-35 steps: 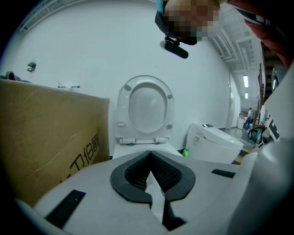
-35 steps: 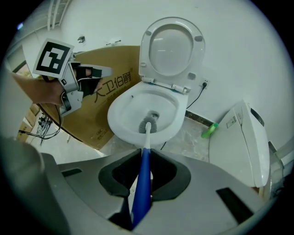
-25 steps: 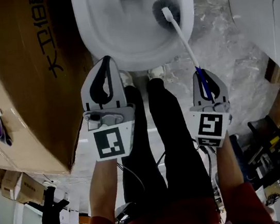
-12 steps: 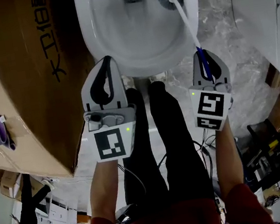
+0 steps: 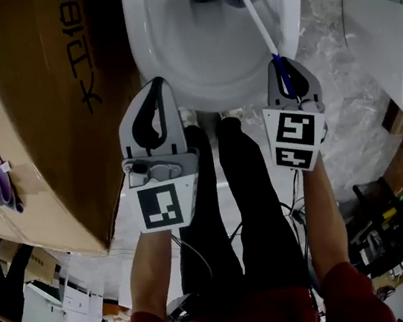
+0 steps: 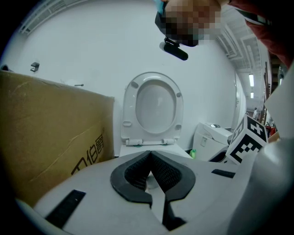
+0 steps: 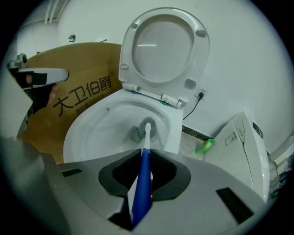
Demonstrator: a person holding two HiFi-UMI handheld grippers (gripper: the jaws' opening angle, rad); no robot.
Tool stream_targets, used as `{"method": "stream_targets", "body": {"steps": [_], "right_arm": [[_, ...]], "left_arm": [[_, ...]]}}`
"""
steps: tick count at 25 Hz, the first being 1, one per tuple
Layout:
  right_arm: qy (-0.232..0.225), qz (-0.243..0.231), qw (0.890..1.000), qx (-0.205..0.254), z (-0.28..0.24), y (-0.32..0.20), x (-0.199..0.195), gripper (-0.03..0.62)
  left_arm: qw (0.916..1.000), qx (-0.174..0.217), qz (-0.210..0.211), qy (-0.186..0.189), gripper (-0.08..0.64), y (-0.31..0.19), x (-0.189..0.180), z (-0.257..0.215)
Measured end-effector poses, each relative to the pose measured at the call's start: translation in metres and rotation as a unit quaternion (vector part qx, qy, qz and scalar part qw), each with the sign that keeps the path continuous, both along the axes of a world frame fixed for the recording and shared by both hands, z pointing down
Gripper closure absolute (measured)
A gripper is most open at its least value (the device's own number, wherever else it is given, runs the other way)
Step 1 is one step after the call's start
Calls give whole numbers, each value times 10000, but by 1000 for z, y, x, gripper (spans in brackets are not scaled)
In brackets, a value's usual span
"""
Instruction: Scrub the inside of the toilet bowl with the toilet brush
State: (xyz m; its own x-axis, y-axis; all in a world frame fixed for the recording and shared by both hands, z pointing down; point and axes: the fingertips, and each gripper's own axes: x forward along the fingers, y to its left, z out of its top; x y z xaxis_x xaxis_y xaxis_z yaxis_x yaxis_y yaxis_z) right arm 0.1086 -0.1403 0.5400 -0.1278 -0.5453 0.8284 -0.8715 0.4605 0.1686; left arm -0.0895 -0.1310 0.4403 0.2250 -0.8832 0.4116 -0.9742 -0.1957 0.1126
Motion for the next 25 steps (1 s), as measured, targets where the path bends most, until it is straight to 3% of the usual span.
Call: {"method": "stream_targets", "body": {"steps": [10, 25], "right_arm": [[-674, 262, 9970, -274, 18, -7, -44, 531], [-1235, -201, 9905, -574, 10, 43, -103, 531]], "left_arm": [[9999, -48, -156, -10, 548, 10, -23, 4], [9997, -13, -224, 82, 548, 23, -34, 5]]}}
